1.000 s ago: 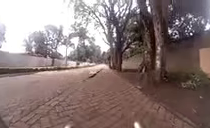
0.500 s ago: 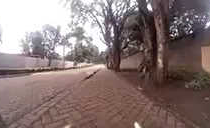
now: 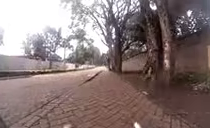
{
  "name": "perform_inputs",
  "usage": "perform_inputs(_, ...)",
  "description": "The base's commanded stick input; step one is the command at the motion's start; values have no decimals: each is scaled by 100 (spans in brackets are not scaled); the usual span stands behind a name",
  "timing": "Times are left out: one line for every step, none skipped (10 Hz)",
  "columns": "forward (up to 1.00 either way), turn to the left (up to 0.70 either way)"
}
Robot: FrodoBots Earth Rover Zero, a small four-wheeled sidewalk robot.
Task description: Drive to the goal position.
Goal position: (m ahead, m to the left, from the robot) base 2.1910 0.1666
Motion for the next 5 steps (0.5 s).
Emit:
perform_inputs(50,0)
perform_inputs(50,0)
perform_inputs(50,0)
perform_inputs(50,0)
perform_inputs(50,0)
